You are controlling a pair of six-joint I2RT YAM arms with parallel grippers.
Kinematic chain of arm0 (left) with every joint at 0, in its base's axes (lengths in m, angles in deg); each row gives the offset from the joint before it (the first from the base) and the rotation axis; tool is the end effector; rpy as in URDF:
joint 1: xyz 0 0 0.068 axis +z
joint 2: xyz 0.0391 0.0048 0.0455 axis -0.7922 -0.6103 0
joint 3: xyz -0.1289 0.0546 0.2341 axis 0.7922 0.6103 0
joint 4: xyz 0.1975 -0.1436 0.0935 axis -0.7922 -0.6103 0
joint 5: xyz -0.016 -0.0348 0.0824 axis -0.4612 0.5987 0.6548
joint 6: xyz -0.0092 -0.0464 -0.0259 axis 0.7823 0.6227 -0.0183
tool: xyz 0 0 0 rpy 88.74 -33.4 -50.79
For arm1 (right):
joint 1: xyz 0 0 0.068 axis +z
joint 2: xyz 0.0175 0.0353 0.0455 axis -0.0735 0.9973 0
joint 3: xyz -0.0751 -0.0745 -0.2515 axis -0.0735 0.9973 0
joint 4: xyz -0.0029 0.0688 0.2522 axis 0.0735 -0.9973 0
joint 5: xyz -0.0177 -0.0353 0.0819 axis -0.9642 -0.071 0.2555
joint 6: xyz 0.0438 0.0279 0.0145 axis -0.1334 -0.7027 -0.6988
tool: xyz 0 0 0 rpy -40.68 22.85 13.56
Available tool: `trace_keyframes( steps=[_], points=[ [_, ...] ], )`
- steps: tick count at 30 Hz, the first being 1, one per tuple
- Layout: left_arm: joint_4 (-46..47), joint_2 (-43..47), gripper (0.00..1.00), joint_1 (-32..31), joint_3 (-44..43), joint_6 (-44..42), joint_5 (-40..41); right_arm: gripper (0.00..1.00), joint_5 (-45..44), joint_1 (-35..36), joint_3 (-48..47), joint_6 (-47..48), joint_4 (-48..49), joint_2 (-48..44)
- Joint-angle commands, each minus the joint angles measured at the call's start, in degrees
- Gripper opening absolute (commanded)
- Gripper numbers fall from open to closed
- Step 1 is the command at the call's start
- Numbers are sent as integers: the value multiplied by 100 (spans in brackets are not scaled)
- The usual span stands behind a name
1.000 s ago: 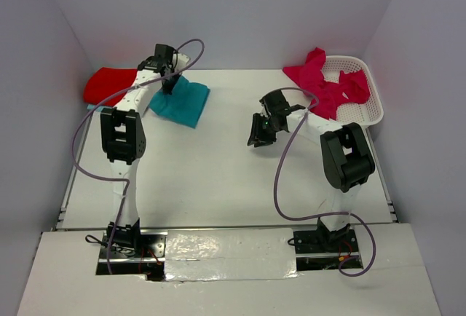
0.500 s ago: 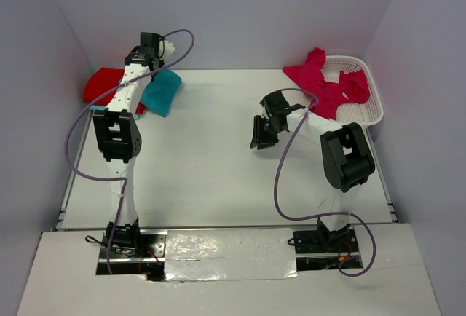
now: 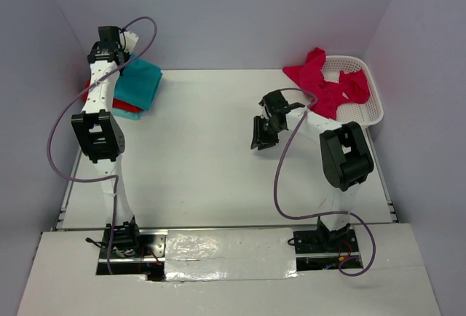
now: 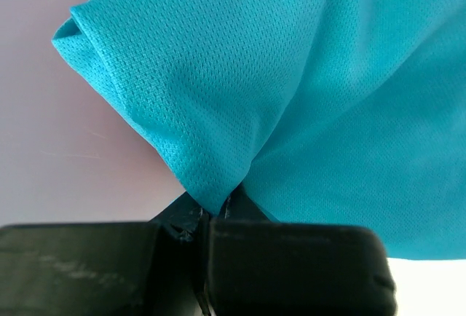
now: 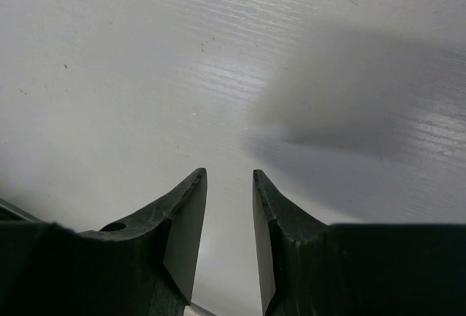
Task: Fold and stack the t-shirts
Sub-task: Put the neatly folded tshirt into the corner of the board with the left arm
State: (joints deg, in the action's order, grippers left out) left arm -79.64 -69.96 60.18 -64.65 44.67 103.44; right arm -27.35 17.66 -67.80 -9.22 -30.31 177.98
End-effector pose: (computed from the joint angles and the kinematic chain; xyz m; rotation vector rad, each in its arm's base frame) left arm 0.5219 0.0806 0.3162 0.2789 2.2312 0.6446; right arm 0.3421 0.1482 0.1804 -0.1048 2.7835 0.5960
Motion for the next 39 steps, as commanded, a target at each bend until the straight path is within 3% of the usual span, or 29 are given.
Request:
trace_keyframes(
  steps=[1,8,9,10,11,14,17,18,20,25,31,36,37,39],
  points=[
    [365,-9,0,29,-190,-41,-164,39,16,-16,-274,130,-132,99],
    [778,-685,0,530,-426,118,-191,40,-1,-16,-327,183,-343,81],
    [770,-860,5,591,-513,109,-235,40,-1,-16,-327,192,-351,55],
    [830,-914,12,601,-523,100,-287,40,-19,-16,-318,209,-378,37],
    [1040,-932,31,609,-462,91,-262,40,-36,-7,-318,201,-386,20],
    [1191,-1108,33,671,-452,231,-77,40,-10,-7,-432,201,-483,46],
    [1156,-1214,64,776,-567,433,-16,41,-10,54,-520,210,-527,11],
    [1191,-1153,82,776,-463,451,2,41,-10,54,-546,210,-527,2],
    [1261,-995,98,794,-313,618,46,41,-10,63,-546,201,-545,-50],
    [1131,-476,99,873,-417,1284,-129,42,25,63,-494,139,-510,-270],
    [1288,744,99,830,136,1848,-1736,43,-54,63,-687,131,-667,-516],
    [60,886,94,373,-251,1596,-2396,45,9,-278,-1792,218,-1123,-587],
    [-282,1104,94,129,-155,1472,-2406,62,-149,-340,-2160,419,-1325,-465],
    [-548,1404,94,-119,485,1111,-2397,75,-640,-629,-3407,648,-1964,25]
  ],
)
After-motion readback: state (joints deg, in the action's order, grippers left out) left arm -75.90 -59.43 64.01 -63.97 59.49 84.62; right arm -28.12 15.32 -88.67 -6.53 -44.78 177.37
